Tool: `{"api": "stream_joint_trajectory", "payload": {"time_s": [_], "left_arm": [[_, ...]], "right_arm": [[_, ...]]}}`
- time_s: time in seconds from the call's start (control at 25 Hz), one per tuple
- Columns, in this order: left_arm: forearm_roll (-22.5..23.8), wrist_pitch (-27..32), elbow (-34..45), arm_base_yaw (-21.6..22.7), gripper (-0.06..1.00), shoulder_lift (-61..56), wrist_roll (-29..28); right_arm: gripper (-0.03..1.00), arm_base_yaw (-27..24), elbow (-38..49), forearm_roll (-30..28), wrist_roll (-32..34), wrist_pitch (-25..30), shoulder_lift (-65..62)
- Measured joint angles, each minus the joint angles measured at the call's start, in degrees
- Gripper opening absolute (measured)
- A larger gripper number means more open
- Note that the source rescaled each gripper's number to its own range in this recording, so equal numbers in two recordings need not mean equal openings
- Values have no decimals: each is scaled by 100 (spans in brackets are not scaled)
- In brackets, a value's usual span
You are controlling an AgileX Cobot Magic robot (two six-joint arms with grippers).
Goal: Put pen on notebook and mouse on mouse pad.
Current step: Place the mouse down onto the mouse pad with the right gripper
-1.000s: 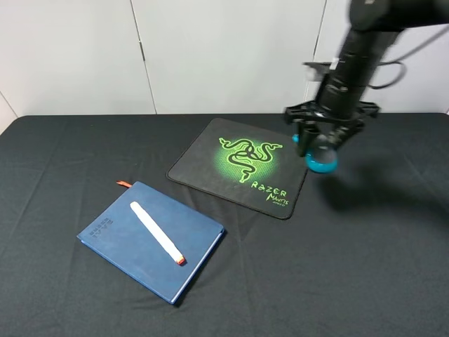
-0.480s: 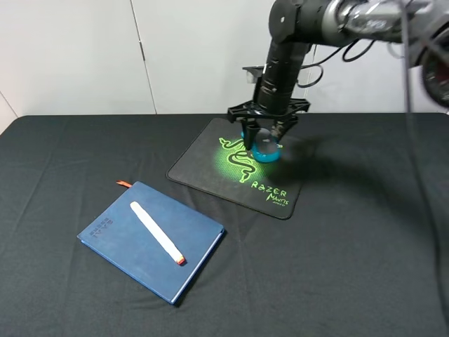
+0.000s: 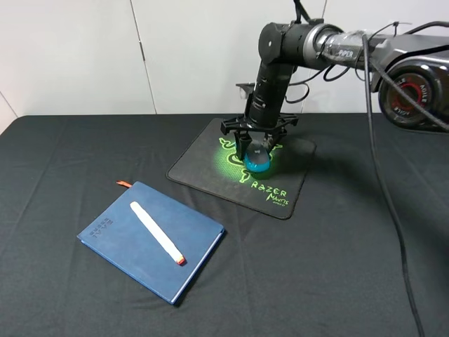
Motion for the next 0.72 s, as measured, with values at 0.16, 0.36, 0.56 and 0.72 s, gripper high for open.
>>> {"api": "stream_joint_trajectory", "payload": {"time_s": [0.16,0.36,0.56,0.72], "left_arm": [[0,0,0,0,100,0,0],[0,0,0,0,100,0,0],[0,0,0,0,100,0,0],[0,0,0,0,100,0,0]], "right_arm": [[3,0,0,0,-60,0,24],[16,0,0,0,-102,0,24],[92,0,0,0,-168,0,24],[99,0,0,0,-168,0,24]]}}
